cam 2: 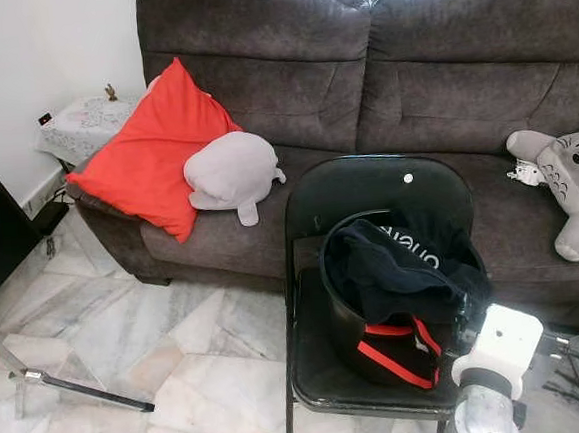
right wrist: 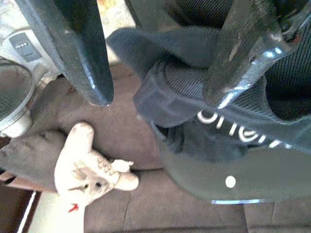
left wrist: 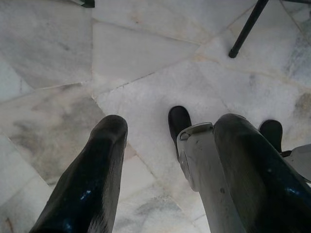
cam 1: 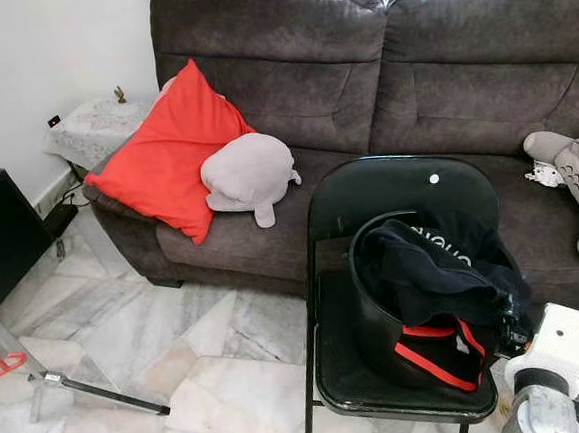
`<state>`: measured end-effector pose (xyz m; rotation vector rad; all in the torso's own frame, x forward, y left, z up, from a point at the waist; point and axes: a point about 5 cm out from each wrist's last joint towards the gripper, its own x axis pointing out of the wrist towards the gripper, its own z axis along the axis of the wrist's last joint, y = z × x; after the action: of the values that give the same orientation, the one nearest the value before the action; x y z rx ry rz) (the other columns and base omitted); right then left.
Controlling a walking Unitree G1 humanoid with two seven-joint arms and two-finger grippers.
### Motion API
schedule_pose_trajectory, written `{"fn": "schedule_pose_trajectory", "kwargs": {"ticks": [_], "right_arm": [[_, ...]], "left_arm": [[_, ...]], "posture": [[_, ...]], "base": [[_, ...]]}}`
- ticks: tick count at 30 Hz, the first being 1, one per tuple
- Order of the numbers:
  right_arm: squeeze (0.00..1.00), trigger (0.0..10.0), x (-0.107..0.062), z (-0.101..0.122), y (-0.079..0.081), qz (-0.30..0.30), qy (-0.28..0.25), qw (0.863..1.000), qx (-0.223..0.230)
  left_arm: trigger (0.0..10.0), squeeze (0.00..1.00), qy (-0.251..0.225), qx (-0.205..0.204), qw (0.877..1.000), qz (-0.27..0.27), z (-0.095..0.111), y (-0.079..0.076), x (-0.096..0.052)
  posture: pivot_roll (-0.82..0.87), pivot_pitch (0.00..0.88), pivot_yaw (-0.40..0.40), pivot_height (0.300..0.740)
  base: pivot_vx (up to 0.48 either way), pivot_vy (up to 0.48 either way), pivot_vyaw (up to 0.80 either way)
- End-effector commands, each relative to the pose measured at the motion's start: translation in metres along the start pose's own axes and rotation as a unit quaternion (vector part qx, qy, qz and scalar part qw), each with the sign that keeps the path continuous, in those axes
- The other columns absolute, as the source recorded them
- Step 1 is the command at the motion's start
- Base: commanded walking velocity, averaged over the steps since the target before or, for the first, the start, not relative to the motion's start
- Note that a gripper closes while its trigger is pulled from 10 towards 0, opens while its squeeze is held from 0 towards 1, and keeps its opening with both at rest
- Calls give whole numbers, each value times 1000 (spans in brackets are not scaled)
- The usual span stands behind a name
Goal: Hang hanger
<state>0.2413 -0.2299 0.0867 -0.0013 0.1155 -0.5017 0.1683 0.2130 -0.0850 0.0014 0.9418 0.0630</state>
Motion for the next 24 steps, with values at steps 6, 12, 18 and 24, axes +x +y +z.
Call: {"fn": "schedule_pose_trajectory", "kwargs": {"ticks": [6,12,18,24], "right_arm": [[0,10000,-4,10,10,28,-38,999,15],[0,10000,-27,29,18,37,-112,993,14],[0,10000,-31,20,20,51,-86,995,-2],[0,10000,-24,2,21,58,-25,998,-29]], "left_arm": [[10000,0,12,7,1000,4,-5,5,-1],[10000,0,12,6,1000,3,-5,5,-1],[10000,0,11,5,1000,3,-4,5,-1],[10000,0,11,5,1000,4,-4,5,-1]], "posture": [[-101,57,40,740],[-105,57,41,740],[-106,56,39,740],[-102,54,37,740]], "base": [[0,0,0],[0,0,0],[0,0,0],[0,0,0]]}}
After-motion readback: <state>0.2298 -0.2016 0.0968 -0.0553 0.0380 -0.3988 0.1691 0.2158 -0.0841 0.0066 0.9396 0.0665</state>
